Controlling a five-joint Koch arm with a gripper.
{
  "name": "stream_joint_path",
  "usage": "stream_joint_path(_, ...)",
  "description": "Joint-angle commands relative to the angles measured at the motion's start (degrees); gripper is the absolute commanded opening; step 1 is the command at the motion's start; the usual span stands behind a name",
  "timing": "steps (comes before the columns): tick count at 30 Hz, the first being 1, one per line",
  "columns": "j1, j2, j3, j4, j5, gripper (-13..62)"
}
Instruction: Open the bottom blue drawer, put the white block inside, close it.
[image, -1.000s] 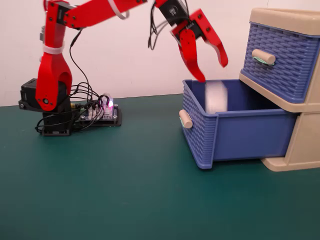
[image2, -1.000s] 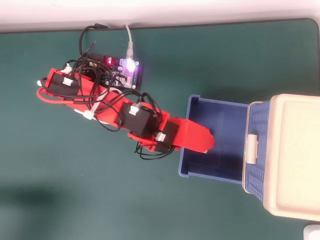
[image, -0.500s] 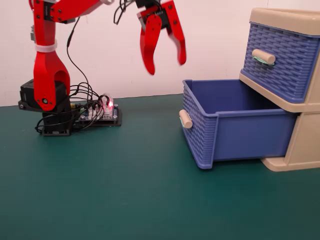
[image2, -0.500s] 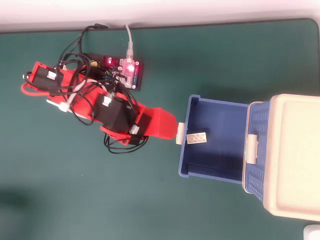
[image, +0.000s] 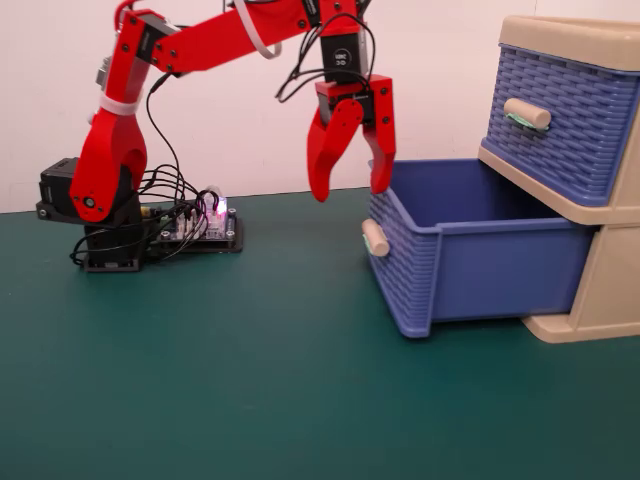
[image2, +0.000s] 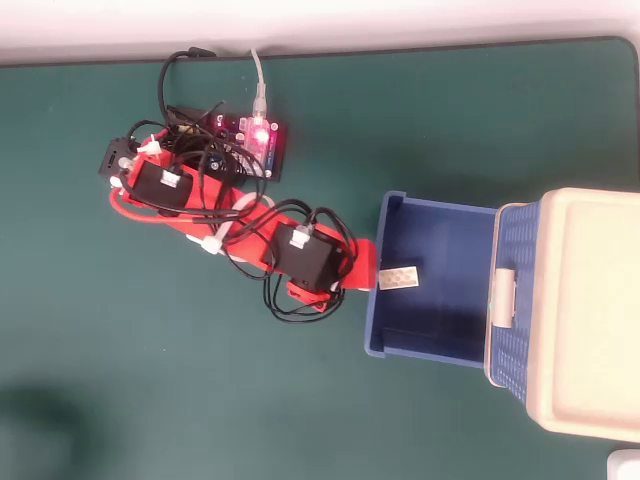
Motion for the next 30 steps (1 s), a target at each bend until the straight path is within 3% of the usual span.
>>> stream_joint_path(1, -0.62, -1.32, -3.69, 0.18, 0.97, 33.2)
stream_joint_path(17, -4.83, -22.68, -27.25, -18.81, 1.49, 33.9)
stream_joint_path(26, -7.65, -23.55, -27.33, -37.88, 1.49, 34.0)
stream_joint_path(30, -7.03, -21.36, -27.42, -34.45, 1.49, 34.5)
